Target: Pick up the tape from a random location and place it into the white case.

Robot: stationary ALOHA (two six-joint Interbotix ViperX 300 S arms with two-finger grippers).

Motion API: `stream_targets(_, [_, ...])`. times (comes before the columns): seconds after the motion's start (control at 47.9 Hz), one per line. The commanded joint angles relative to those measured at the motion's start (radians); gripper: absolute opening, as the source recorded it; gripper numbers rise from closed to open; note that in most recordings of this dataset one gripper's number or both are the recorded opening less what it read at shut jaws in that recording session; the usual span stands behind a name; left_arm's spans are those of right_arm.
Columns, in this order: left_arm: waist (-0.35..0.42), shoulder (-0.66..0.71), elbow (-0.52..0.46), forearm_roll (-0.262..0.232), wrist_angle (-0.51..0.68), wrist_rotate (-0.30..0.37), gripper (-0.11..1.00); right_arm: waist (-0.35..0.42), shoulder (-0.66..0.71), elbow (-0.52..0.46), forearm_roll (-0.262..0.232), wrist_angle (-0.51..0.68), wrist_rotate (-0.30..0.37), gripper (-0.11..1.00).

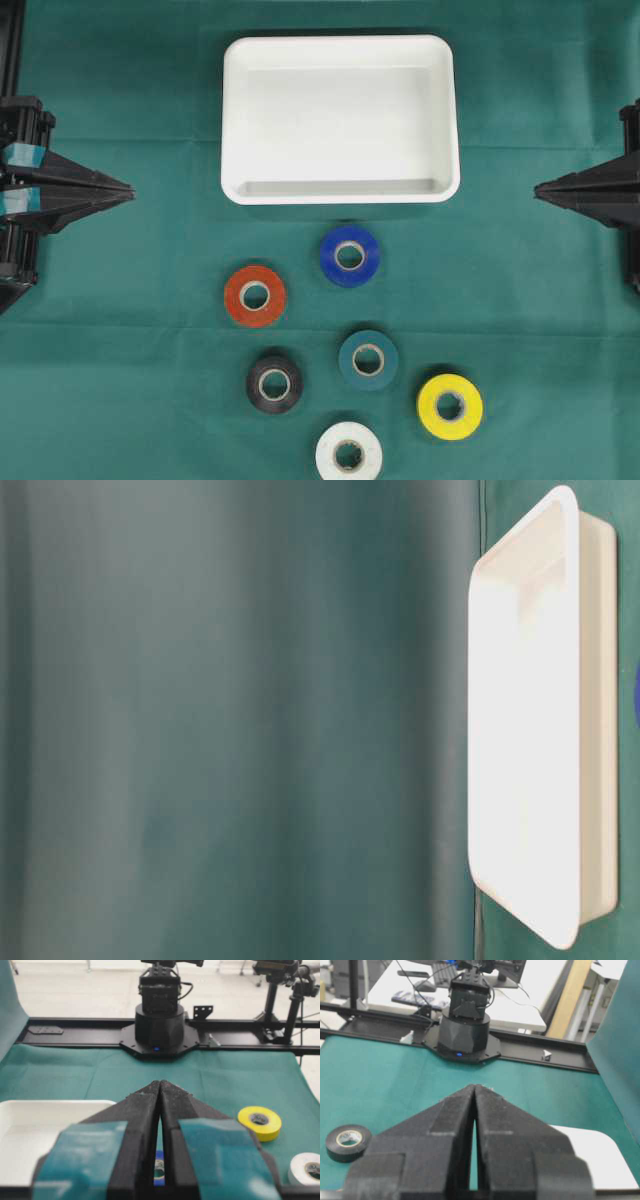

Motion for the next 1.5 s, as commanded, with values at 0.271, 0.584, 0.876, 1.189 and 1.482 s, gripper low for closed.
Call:
stream_targets(0.271, [-0.006, 0.005, -0.051, 0.000, 0.058, -0.003, 0.01, -0.002, 0.003, -0.067, 0.005, 0.104, 0.015, 0.00])
stream_targets(0.584, [-0.006, 0.008, -0.051, 0.000, 0.075, -0.002, 0.08, -0.002, 0.005, -0.067, 0.005, 0.112, 0.023, 0.00])
stream_targets(0.876, [-0.006, 0.031, -0.051, 0.002, 0.077, -0.002, 0.85, -0.002, 0.006, -0.069, 0.005, 0.118, 0.048, 0.68])
stream_targets(1.189, [-0.006, 0.035, -0.051, 0.002, 0.077, -0.003, 0.98, -0.002, 0.006, -0.075, 0.005, 0.132, 0.049, 0.90])
stream_targets(1.482, [-0.006, 0.035, -0.052, 0.002, 0.077, -0.006, 0.98, -0.002, 0.006, -0.077, 0.002, 0.140, 0.049, 0.90])
